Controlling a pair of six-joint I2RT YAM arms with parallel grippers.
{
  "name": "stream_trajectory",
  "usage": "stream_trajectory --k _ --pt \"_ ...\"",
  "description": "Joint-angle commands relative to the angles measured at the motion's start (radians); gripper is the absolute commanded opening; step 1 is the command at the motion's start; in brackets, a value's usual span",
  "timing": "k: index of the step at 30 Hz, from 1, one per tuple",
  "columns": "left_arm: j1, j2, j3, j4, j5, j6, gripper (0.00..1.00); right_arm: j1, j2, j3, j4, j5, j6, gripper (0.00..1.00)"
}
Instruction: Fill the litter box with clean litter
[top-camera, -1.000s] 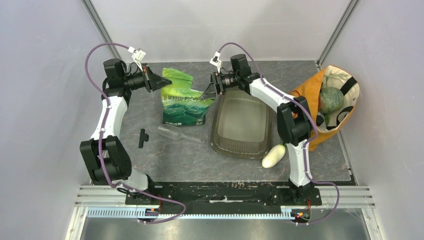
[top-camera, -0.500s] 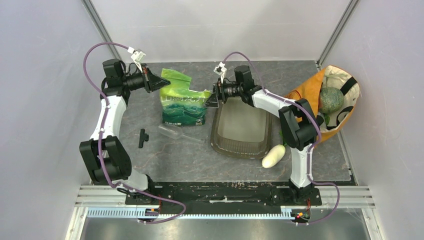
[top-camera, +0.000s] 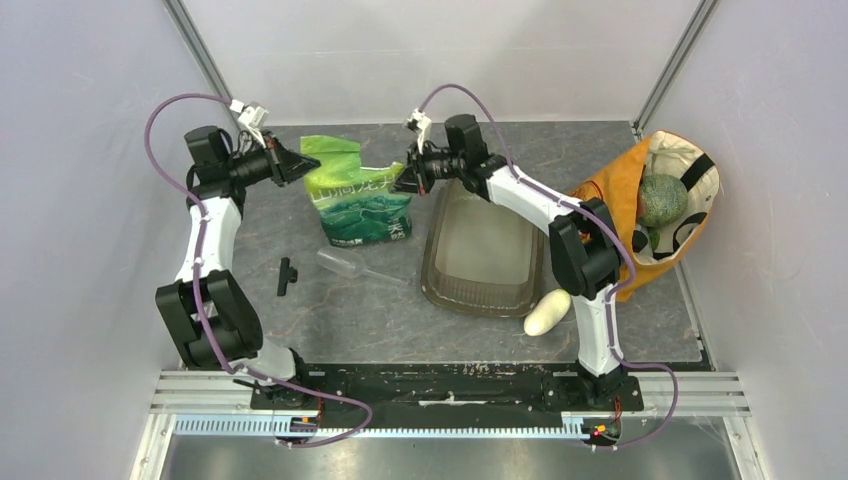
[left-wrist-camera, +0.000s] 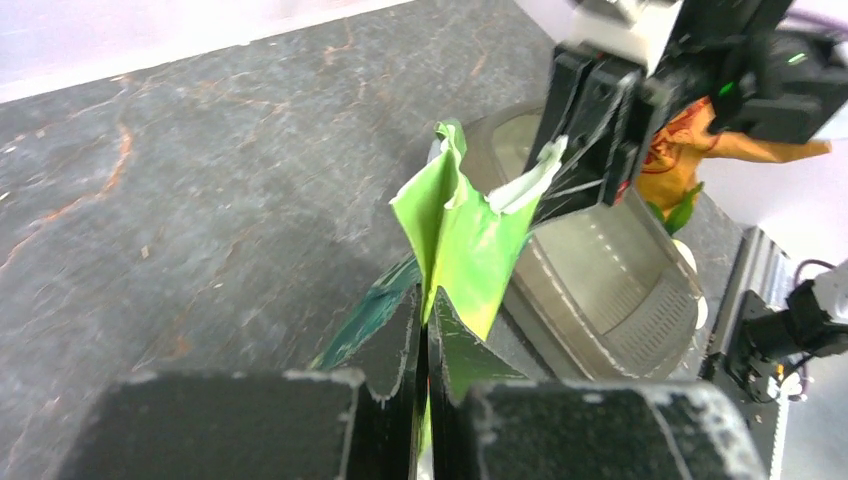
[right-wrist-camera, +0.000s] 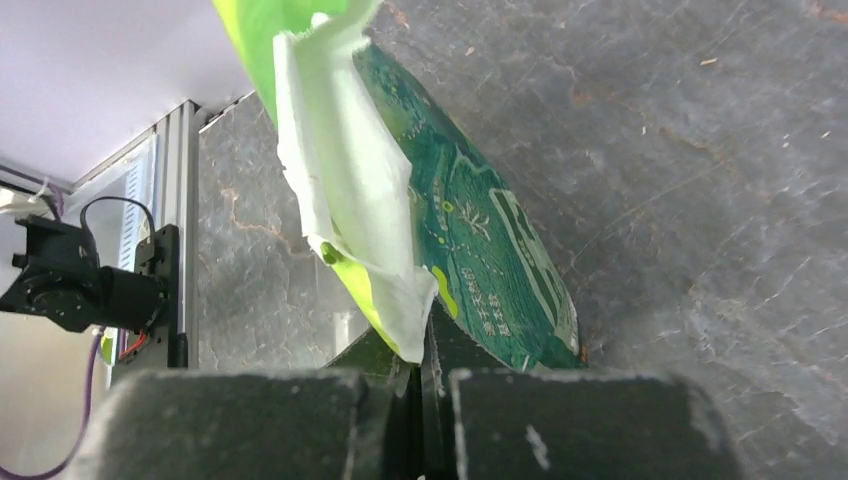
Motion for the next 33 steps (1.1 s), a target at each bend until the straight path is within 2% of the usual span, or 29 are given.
stream_trajectory --k 1,3,5,7,9,14,19,23,24,27,32,33 --pt "0.061 -0.068 -0.064 0.066 -0.026 0.069 0.09 0.044 0.003 0.380 -0.405 0.089 -0.253 0.00" --pt "0.087 -0.090 -0.115 0.100 -0.043 0.067 0.13 0.063 0.056 0.558 -0.667 0.138 -0.365 0.00" --pt "0.113 -0.114 -0.178 0.153 -0.068 0.053 0.17 0.090 0.095 0.705 -0.852 0.207 -0.465 0.00" --pt "0.136 -0.134 -0.233 0.186 -0.098 0.049 0.30 0.133 0.128 0.819 -1.003 0.304 -0.558 0.00" --pt "0.160 -0.152 -0.284 0.209 -0.116 0.045 0.45 0.175 0.141 0.878 -1.084 0.394 -0.621 0.00" --pt "0.236 -0.190 -0.388 0.301 -0.162 -0.054 0.57 0.265 0.147 0.934 -1.165 0.615 -0.697 0.00" --pt "0.261 -0.231 -0.435 0.305 -0.145 -0.045 0.58 0.280 0.158 0.865 -1.148 0.681 -0.689 0.00" --pt "0.270 -0.236 -0.417 0.297 -0.131 -0.063 0.59 0.280 0.196 1.115 -1.190 0.690 -0.675 0.00" --pt "0.271 -0.239 -0.409 0.297 -0.129 -0.069 0.59 0.281 0.173 1.093 -1.156 0.688 -0.675 0.00" --pt "0.271 -0.238 -0.400 0.319 -0.130 -0.093 0.59 0.295 0.077 0.884 -0.976 0.675 -0.680 0.00" --pt "0.274 -0.251 -0.382 0.342 -0.104 -0.108 0.60 0.297 0.170 0.927 -0.934 0.620 -0.591 0.00" --pt "0.274 -0.259 -0.370 0.337 -0.092 -0.109 0.66 0.292 0.159 0.910 -0.898 0.584 -0.561 0.00"
